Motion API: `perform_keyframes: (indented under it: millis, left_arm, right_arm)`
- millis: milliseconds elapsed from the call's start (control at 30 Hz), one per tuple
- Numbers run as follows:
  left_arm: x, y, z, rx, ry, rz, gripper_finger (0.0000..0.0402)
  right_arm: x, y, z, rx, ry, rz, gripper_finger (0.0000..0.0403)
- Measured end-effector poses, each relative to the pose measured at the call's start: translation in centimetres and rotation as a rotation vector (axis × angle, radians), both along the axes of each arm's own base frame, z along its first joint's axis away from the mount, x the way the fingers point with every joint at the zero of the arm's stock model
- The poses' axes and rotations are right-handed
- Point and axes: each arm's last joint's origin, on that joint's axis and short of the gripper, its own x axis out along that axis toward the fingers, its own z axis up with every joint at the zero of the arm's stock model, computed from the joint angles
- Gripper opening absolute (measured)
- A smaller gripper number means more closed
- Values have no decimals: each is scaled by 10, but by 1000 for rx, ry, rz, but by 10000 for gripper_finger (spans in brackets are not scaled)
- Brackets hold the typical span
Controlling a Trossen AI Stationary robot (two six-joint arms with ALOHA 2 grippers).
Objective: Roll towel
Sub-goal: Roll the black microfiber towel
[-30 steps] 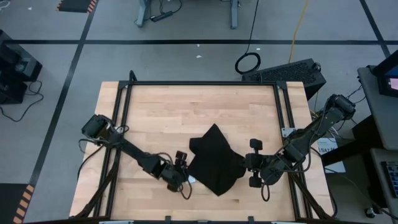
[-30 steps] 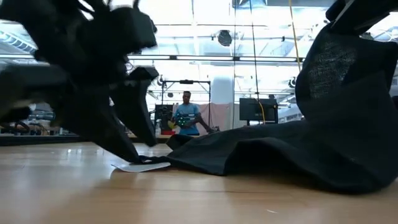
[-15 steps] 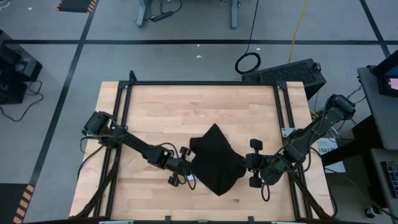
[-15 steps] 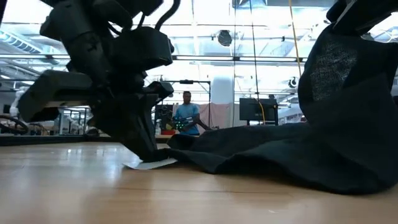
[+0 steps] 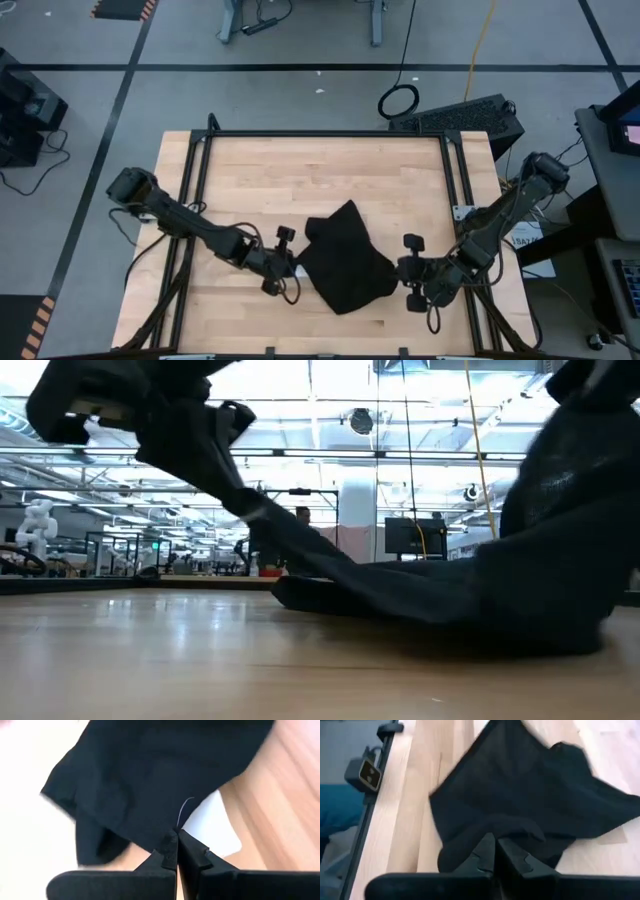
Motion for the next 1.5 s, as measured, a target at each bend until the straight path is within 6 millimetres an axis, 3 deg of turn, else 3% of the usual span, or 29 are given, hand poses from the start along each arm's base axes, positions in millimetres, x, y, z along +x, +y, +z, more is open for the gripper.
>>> perform_keyframes:
  millis: [167, 433, 867, 967, 1133, 1267, 1500]
  left_arm:
    - [-4, 2, -2, -11, 33, 44, 1]
    - [-10, 5, -30, -21, 120, 121, 0]
    - [-13, 8, -37, -24, 118, 154, 0]
    - [-13, 10, -37, -15, 117, 166, 0]
    - [-12, 14, -37, -8, 119, 180, 0]
    - [-11, 16, -37, 10, 109, 198, 0]
    - [-11, 16, -37, 11, 108, 201, 0]
  right_arm:
    - [6, 18, -21, -50, 51, 94, 31]
    - [10, 43, -63, 53, 272, 168, 91]
    - [-2, 47, -53, 431, 522, 38, 187]
    - [-7, 49, -53, 437, 562, 59, 198]
    - [-18, 37, -60, 300, 680, 2, 210]
    - [-18, 33, -61, 199, 623, 14, 226]
    - [-6, 41, -55, 43, 332, 195, 269]
